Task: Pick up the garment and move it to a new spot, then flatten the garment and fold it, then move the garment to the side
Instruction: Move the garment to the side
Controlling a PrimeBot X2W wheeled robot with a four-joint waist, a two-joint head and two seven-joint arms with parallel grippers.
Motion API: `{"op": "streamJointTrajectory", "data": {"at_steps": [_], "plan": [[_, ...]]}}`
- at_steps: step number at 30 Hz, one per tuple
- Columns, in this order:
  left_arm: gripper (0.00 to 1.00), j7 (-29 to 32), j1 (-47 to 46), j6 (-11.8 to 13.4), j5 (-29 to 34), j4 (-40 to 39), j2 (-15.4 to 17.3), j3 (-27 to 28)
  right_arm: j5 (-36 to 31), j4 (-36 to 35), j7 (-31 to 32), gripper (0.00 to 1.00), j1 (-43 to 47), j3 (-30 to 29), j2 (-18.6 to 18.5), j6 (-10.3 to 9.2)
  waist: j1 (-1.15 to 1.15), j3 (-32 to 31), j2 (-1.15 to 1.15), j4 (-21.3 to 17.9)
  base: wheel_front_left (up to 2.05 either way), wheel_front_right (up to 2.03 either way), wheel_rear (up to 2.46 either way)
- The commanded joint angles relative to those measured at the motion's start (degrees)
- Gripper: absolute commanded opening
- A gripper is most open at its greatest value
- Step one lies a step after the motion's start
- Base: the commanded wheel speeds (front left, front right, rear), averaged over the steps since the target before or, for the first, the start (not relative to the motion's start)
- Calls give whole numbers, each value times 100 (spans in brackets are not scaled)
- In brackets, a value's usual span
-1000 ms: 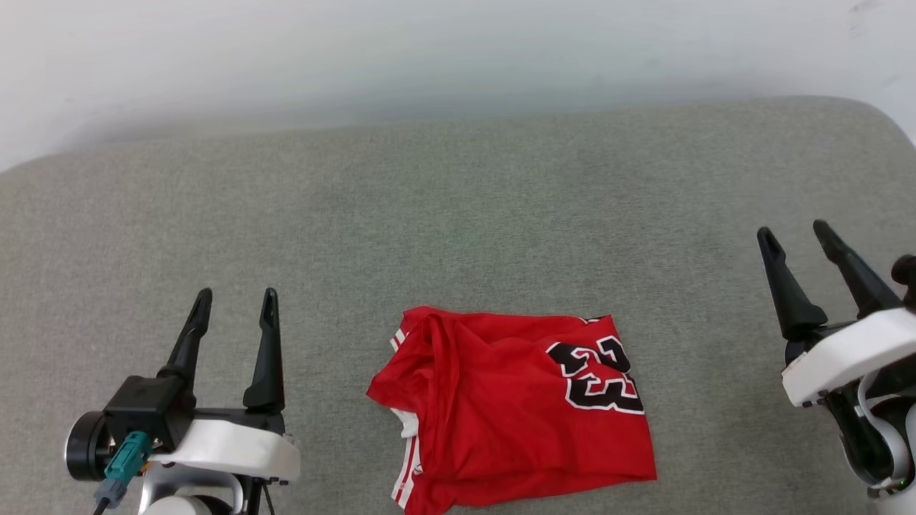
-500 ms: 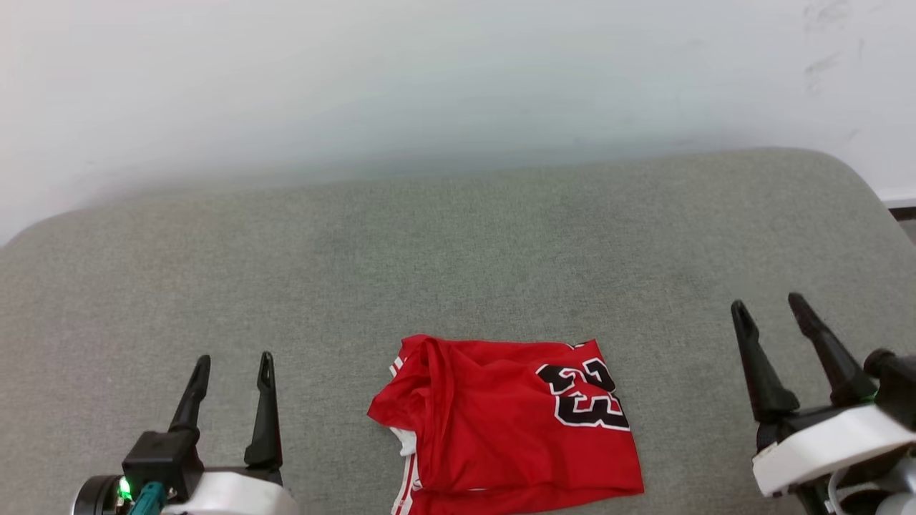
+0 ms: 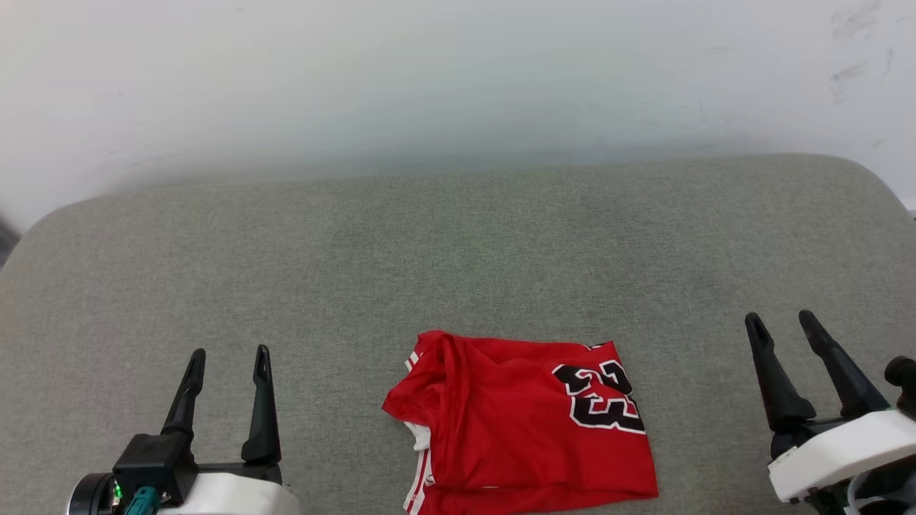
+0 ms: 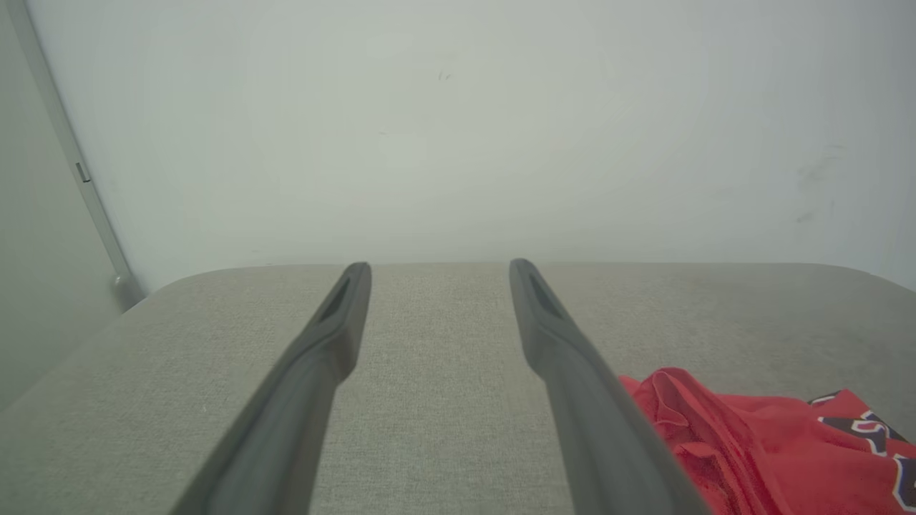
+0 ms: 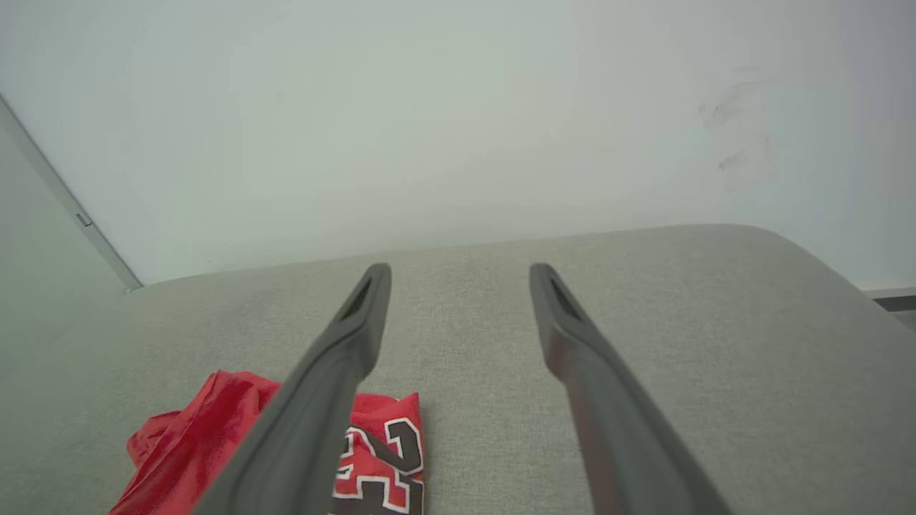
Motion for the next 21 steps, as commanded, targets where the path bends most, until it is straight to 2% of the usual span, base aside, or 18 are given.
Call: {"op": "streamJointTrajectory", "data": {"at_steps": [1, 7, 10, 15, 21], "plan": [[100, -39, -84, -30, 52, -42, -38, 37, 197, 70, 135, 100, -14, -121, -25, 0, 1, 57, 0, 47, 0, 0, 0], [100, -36, -295, -113, 182, -198, -231, 158, 1183, 798, 1098, 100, -196, -697, -485, -1, 1, 302, 0, 309, 0, 0, 0], [100, -34, -394, -177, 267, -257, -332, 200, 1560, 1277, 1768, 100, -292, -739, -694, 0, 1, 455, 0, 458, 0, 0, 0], [100, -34, -554, -322, 401, -307, -526, 256, 2169, 1839, 2722, 100, -546, -371, -816, 0, 1, 764, 0, 707, 0, 0, 0], [100, -34, -767, -532, 510, -219, -762, 337, 2817, 2200, 3112, 100, -982, 192, -727, -1, 1, 1097, 0, 930, 0, 0, 0]]}}
